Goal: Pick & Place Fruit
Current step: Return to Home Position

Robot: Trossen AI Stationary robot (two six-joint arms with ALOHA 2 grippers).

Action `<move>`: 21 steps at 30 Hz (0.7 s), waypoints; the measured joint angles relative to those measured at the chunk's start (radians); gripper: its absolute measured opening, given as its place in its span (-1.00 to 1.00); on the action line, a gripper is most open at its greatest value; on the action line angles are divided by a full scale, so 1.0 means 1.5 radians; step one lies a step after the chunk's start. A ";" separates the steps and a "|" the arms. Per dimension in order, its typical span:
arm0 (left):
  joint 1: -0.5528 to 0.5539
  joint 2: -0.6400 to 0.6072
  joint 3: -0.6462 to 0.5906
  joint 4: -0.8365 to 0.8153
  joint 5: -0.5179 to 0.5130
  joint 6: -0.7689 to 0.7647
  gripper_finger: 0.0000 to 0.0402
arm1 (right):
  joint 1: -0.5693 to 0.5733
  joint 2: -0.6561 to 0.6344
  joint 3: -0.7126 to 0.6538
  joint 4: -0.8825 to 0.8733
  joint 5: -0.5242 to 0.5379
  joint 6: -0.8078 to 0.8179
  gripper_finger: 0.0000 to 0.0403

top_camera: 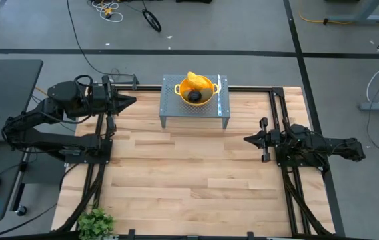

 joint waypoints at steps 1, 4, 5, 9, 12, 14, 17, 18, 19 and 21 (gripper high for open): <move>0.000 0.000 0.000 0.000 0.000 0.000 -0.87 | 0.000 0.000 0.000 0.000 0.000 0.000 -1.00; 0.000 0.000 0.000 0.000 0.000 0.000 -0.87 | 0.000 0.000 0.000 0.000 0.000 0.013 -1.00; 0.000 0.000 0.000 0.000 0.000 0.000 -0.87 | 0.000 0.000 0.000 0.000 0.000 0.014 -1.00; 0.000 0.000 0.000 0.000 0.000 0.000 -0.87 | 0.000 0.000 0.000 0.000 0.000 0.015 -1.00; 0.000 0.000 0.000 0.000 0.000 0.000 -0.87 | 0.000 0.000 0.000 0.000 0.001 0.015 -1.00; 0.000 0.000 0.000 0.000 0.000 0.000 -0.87 | 0.000 0.000 0.000 0.000 0.001 0.016 -1.00; 0.000 0.000 0.000 0.000 0.000 0.000 -0.87 | 0.000 0.000 0.000 0.000 0.001 0.016 -1.00; 0.000 0.000 0.000 0.000 0.000 0.000 -0.87 | 0.000 0.000 0.000 0.000 0.001 0.016 -1.00; 0.000 0.000 0.000 0.000 0.000 0.000 -0.87 | 0.000 0.000 0.000 0.000 0.001 0.016 -1.00; 0.000 0.000 0.000 0.000 0.000 0.000 -0.87 | 0.000 0.000 0.000 0.000 0.001 0.016 -1.00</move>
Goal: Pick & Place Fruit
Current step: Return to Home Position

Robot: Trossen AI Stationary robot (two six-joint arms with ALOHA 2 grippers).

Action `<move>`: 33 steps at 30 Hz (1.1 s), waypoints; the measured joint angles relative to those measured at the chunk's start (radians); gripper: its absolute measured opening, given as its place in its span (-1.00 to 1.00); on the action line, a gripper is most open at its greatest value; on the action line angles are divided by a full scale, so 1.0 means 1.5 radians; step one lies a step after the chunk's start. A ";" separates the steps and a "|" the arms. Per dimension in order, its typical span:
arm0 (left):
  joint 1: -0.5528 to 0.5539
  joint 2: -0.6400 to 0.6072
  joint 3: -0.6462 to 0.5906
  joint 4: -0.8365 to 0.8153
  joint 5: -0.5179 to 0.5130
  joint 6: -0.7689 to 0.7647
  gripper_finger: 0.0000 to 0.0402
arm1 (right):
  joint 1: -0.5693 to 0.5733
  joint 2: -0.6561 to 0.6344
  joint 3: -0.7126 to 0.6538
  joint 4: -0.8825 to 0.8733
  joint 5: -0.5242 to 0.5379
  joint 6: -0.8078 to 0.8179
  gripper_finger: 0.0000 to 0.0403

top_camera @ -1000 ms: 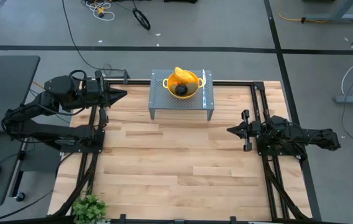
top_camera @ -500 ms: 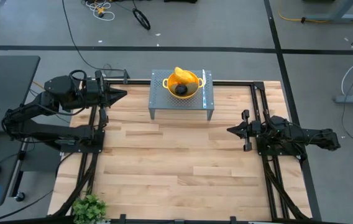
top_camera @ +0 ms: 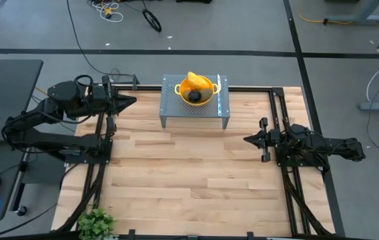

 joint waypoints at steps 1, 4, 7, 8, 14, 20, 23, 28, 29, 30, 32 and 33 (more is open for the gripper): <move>0.000 0.000 0.000 0.000 0.000 0.000 -0.87 | 0.000 0.000 0.000 0.000 0.000 0.000 -1.00; 0.000 0.000 0.000 0.000 0.000 0.000 -0.87 | 0.000 0.000 0.000 0.000 0.000 0.000 -1.00; 0.000 0.000 0.000 0.000 0.000 0.000 -0.87 | 0.000 0.000 0.000 0.000 0.000 0.000 -1.00; 0.000 0.000 0.000 0.000 0.000 0.000 -0.87 | 0.000 0.000 0.000 0.000 0.000 0.000 -1.00; 0.000 0.000 0.000 0.000 0.000 0.000 -0.87 | 0.000 0.000 0.000 0.000 0.000 0.000 -1.00; 0.000 -0.003 0.000 0.032 -0.002 0.000 -0.87 | 0.000 0.000 0.000 0.000 0.000 0.000 -1.00; 0.002 -0.012 0.000 0.035 -0.003 0.028 -0.87 | 0.000 0.000 0.000 0.000 0.000 0.000 -1.00; 0.001 -0.016 0.000 -0.017 0.028 0.033 -0.87 | 0.000 0.000 0.000 0.000 0.000 0.000 -1.00; 0.000 -0.014 -0.002 -0.025 0.037 0.030 -0.87 | 0.000 0.000 0.000 0.000 0.000 0.000 -1.00; 0.000 -0.013 -0.011 -0.018 0.046 0.030 -0.87 | 0.000 0.000 0.000 0.000 0.000 0.000 -1.00; 0.001 -0.018 -0.046 0.024 0.061 0.033 -0.87 | 0.000 0.000 0.000 0.000 0.000 0.000 -1.00; 0.001 -0.024 -0.069 0.050 0.065 0.035 -0.87 | 0.000 0.000 0.000 0.000 0.000 0.000 -1.00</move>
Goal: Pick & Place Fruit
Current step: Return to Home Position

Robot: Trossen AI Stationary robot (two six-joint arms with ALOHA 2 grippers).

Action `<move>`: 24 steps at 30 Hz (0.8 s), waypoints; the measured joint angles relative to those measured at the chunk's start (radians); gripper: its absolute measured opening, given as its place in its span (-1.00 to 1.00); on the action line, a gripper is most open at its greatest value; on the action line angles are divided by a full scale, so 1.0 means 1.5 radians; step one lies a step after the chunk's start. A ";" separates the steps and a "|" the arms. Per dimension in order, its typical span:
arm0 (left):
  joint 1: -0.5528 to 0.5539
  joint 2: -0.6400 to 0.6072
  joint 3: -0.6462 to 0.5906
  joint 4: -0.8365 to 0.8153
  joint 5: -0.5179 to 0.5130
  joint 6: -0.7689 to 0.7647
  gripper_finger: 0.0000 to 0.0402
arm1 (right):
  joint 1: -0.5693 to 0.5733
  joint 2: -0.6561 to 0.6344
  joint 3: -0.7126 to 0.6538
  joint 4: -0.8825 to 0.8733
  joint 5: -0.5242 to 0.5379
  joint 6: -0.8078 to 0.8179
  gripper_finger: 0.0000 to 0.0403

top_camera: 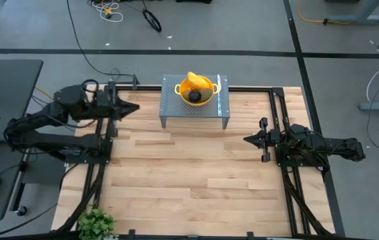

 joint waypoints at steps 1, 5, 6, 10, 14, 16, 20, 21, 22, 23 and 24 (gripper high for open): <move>0.000 -0.008 -0.028 0.031 0.004 0.006 -0.87 | 0.000 0.000 0.000 0.000 0.000 0.000 -1.00; 0.000 -0.057 -0.156 0.188 0.045 0.005 -0.87 | 0.000 0.000 0.000 0.000 0.000 0.000 -1.00; 0.000 -0.069 -0.186 0.221 0.059 -0.005 -0.87 | 0.000 0.000 0.000 0.000 0.000 0.000 -1.00; -0.007 -0.118 -0.281 0.272 0.128 -0.038 -0.87 | 0.000 0.000 0.000 0.000 0.000 0.000 -1.00; -0.019 -0.163 -0.366 0.304 0.174 -0.056 -0.87 | 0.000 0.000 0.000 0.000 0.000 0.000 -1.00; -0.025 -0.187 -0.410 0.327 0.183 -0.068 -0.87 | 0.000 0.000 0.000 0.000 0.000 0.000 -1.00; -0.032 -0.242 -0.493 0.370 0.182 -0.103 -0.87 | 0.000 0.000 0.000 0.000 0.000 0.000 -1.00; -0.033 -0.257 -0.509 0.374 0.179 -0.111 -0.87 | 0.000 0.000 0.000 0.000 0.000 0.000 -1.00; -0.033 -0.272 -0.524 0.376 0.174 -0.120 -0.87 | 0.000 0.000 0.000 0.000 0.000 0.000 -1.00; -0.033 -0.286 -0.537 0.375 0.167 -0.129 -0.87 | 0.000 0.000 0.000 0.000 0.000 0.000 -1.00; -0.033 -0.301 -0.549 0.375 0.158 -0.133 -0.87 | 0.000 0.000 0.000 0.000 0.000 0.000 -1.00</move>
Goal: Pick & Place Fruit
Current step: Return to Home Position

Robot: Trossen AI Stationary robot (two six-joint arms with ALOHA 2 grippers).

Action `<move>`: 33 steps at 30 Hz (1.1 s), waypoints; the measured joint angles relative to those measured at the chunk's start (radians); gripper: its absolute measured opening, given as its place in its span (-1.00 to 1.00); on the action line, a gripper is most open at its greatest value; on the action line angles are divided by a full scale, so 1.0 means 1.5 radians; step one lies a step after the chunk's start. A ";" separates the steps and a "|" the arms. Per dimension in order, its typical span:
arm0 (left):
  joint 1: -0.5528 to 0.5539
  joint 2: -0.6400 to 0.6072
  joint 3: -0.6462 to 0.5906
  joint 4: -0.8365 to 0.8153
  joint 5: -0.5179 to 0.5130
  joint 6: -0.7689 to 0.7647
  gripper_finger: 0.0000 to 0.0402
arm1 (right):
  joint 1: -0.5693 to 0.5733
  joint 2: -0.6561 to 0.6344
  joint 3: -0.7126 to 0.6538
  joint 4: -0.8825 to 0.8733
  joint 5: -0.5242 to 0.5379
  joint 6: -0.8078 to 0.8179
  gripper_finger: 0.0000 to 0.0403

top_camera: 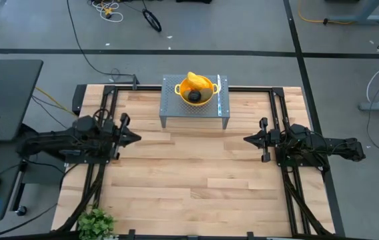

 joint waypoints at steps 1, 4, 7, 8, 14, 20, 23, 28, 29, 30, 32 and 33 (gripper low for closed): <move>-0.002 -0.015 -0.011 0.000 -0.012 0.000 -0.87 | 0.000 0.000 0.000 0.000 0.000 0.000 -1.00; -0.013 -0.059 -0.037 0.000 -0.057 0.021 -0.87 | 0.000 0.000 0.000 0.000 0.000 0.000 -1.00; -0.021 -0.092 -0.062 0.001 -0.089 0.048 -0.87 | 0.000 0.000 0.000 0.000 0.000 0.000 -1.00; -0.023 -0.101 -0.070 0.001 -0.095 0.051 -0.87 | 0.000 0.000 0.000 0.000 0.000 0.000 -1.00; -0.032 -0.133 -0.107 -0.001 -0.115 0.037 -0.87 | 0.000 0.000 0.000 0.000 0.000 0.000 -1.00; -0.054 -0.142 -0.115 -0.016 -0.188 0.038 -0.87 | 0.000 0.000 0.000 0.000 0.000 0.000 -1.00; -0.065 -0.142 -0.115 -0.028 -0.206 0.058 -0.87 | 0.000 0.000 0.000 0.000 0.000 0.000 -1.00; -0.069 -0.142 -0.115 -0.094 -0.203 0.068 -0.87 | 0.000 0.000 0.000 0.000 0.000 0.000 -1.00; -0.069 -0.141 -0.115 -0.098 -0.201 0.062 -0.87 | 0.000 0.000 0.000 0.000 0.000 0.000 -1.00; -0.069 -0.141 -0.115 -0.098 -0.199 0.066 -0.87 | 0.000 0.000 0.000 0.000 0.000 0.000 -1.00; -0.069 -0.141 -0.115 -0.100 -0.179 0.088 -0.87 | 0.000 0.000 0.000 0.000 0.000 0.000 -1.00; -0.069 -0.141 -0.115 -0.102 -0.166 0.100 -0.87 | 0.000 0.000 0.000 0.000 0.000 0.000 -1.00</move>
